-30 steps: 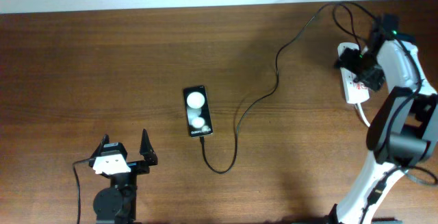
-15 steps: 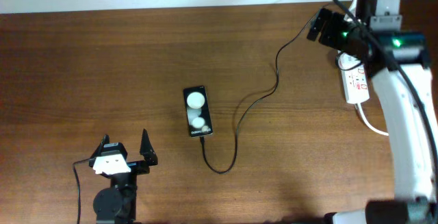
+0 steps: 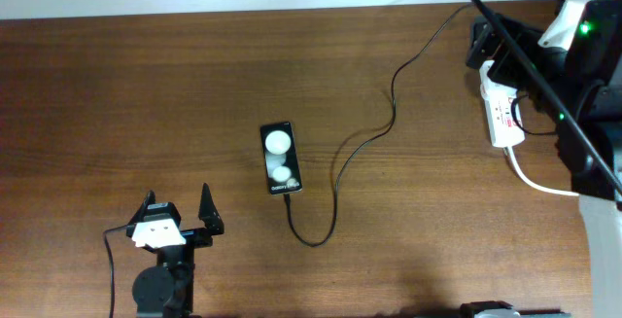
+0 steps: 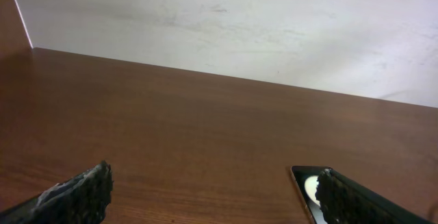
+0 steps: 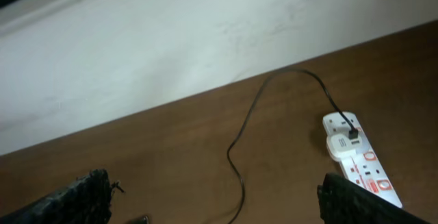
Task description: Plug charger to phone and switch on socket
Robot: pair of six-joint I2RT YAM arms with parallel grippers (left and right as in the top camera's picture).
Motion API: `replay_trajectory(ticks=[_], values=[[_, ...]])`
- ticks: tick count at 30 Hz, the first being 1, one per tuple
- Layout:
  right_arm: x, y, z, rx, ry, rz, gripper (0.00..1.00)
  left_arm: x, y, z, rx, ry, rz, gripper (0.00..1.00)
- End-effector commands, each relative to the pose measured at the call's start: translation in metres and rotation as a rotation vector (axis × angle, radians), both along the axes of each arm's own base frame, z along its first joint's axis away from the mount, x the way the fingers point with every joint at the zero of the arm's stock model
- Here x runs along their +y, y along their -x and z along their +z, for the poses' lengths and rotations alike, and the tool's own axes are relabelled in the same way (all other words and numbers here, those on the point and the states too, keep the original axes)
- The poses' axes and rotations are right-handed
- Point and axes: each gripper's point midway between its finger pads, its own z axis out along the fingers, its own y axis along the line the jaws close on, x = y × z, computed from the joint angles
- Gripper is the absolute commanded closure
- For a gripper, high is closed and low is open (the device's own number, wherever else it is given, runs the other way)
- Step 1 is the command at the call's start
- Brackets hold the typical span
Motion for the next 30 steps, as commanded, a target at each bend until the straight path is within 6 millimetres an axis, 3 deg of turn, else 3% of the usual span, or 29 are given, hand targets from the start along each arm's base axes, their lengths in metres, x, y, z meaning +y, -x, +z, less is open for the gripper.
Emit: replay_trajectory(ticks=[1, 7, 10, 13, 16, 21, 26, 30], values=[[0.0, 0.005, -0.005, 0.019, -0.003, 0.0, 0.01, 0.004, 0.001, 0.001, -0.004, -0.017, 0.018, 0.01], [-0.001, 0.046, 0.029, -0.081, -0.006, 0.001, 0.01, 0.004, 0.001, 0.001, -0.004, -0.017, 0.018, 0.01], [-0.002, 0.076, 0.046, -0.152, -0.008, 0.001, 0.01, 0.004, 0.001, 0.001, -0.004, -0.017, 0.018, 0.01], [-0.002, 0.1, 0.052, -0.197, -0.009, 0.001, 0.01, 0.004, 0.001, 0.001, -0.004, -0.017, 0.018, 0.01], [-0.003, 0.124, 0.045, -0.218, -0.01, 0.001, 0.01, 0.004, 0.001, 0.0, -0.003, -0.017, 0.018, 0.01], [-0.003, 0.148, 0.006, -0.185, -0.009, 0.001, 0.01, 0.004, 0.001, 0.0, -0.003, -0.017, 0.018, 0.01], [-0.004, 0.162, -0.057, -0.089, -0.006, 0.001, 0.01, 0.004, 0.001, 0.0, -0.003, -0.017, 0.018, 0.01], [-0.004, 0.187, -0.107, 0.024, -0.003, 0.0, 0.01, 0.004, 0.001, 0.0, -0.003, -0.017, 0.018, 0.01]])
